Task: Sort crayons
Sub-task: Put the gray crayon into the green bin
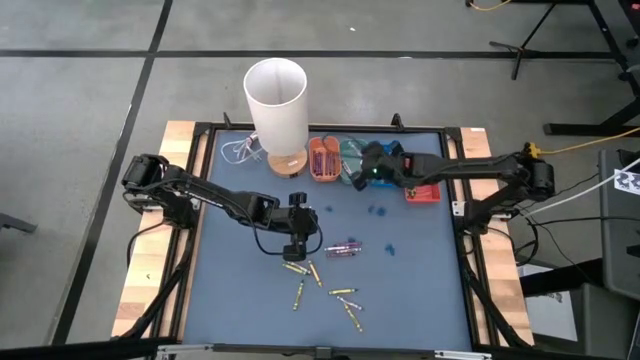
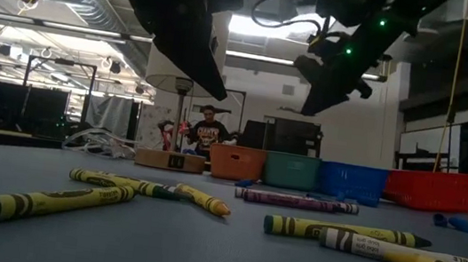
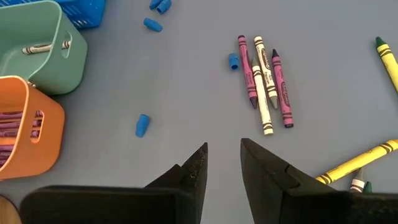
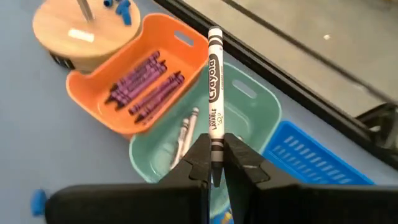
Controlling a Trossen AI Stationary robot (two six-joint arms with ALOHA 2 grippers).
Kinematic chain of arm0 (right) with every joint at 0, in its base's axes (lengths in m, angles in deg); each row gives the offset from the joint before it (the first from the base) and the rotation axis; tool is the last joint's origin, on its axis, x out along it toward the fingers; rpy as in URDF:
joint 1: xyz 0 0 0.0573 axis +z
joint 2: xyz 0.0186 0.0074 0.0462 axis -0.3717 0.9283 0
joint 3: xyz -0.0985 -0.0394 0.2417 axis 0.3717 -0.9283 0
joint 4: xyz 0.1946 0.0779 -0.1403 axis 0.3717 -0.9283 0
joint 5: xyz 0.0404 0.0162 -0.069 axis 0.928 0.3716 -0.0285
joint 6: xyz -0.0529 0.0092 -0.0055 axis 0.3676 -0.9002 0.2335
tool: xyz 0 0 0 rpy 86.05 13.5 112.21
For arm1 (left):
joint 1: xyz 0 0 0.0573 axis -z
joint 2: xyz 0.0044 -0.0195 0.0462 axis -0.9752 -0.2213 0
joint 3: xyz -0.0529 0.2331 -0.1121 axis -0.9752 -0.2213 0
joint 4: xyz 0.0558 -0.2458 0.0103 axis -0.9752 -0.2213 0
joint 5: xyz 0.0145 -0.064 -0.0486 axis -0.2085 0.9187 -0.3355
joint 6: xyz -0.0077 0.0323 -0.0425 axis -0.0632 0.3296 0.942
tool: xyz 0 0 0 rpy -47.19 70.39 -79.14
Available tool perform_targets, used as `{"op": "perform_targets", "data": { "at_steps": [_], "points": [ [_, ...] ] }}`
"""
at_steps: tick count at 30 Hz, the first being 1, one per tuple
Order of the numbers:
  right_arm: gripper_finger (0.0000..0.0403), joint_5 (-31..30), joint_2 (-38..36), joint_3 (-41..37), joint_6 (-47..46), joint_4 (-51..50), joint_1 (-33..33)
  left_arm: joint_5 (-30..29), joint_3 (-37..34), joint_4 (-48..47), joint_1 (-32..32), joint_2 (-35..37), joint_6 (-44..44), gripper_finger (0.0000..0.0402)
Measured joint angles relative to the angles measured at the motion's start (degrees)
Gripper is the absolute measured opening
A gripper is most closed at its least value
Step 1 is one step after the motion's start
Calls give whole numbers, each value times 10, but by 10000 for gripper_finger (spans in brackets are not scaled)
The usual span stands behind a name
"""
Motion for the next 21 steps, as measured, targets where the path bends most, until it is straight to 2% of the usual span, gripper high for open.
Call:
{"op": "perform_targets", "data": {
  "at_steps": [4,8,12,16,18,21],
  "points": [
    [24,52,0,0,-1,15,-26,0,0,0,0,0,7,80],
    [24,84,0,0,-1,22,-34,0,0,0,9,0,67,80],
    [24,85,0,0,-1,22,-34,6,0,-11,25,0,143,80],
    [30,85,0,0,-3,23,-34,67,0,-37,42,0,179,80],
    [43,85,0,0,-3,24,-34,90,0,-42,53,0,200,80],
    [71,85,0,0,-3,31,-34,89,0,-43,77,0,261,80]
  ]
}}
